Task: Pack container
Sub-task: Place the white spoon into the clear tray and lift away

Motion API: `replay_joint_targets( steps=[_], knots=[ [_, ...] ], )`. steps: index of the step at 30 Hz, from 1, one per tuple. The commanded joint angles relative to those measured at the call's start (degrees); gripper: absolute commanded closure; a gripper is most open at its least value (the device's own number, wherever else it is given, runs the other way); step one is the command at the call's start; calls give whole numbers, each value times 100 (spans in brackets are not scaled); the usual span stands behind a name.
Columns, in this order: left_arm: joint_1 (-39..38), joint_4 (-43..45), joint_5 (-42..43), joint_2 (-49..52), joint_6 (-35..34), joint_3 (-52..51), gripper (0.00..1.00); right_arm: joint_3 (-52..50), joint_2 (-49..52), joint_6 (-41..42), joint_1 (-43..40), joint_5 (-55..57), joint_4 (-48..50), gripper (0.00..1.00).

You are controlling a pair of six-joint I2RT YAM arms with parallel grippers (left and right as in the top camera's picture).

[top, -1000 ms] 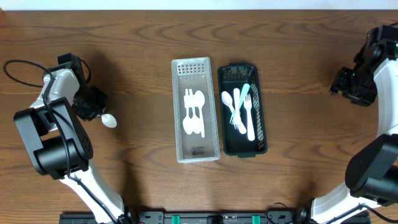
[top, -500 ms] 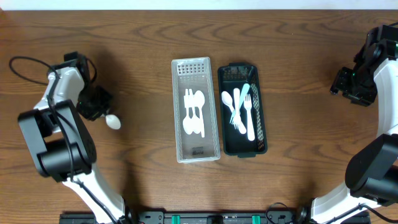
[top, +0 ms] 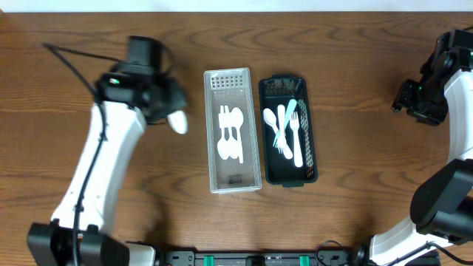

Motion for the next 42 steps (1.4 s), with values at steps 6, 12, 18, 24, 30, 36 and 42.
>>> replay_joint_targets(
  steps=[6, 12, 18, 24, 30, 36, 42],
  knots=[
    [-1130, 140, -166, 337, -157, 70, 92, -24, -2, -85, 39, -68, 9, 41],
    [-1554, 352, -162, 857, -256, 70, 92, -24, -2, -85, 39, -85, 7, 40],
    [-1810, 597, -157, 1526, -256, 70, 89, -24, -2, -85, 39, -83, 9, 40],
    [-1867, 614, -157, 1937, -254, 70, 87, -24, -2, -87, 39, -83, -11, 40],
    [-1860, 647, -168, 1932, -122, 118, 73, -24, -2, -87, 39, -83, -7, 41],
    [-1860, 496, -214, 1725, 428, 361, 67, -24, -2, -87, 39, -83, -4, 40],
    [-1816, -144, -1355, 1019, 782, 868, 66, -24, -2, -87, 39, -83, 31, 40]
  ],
)
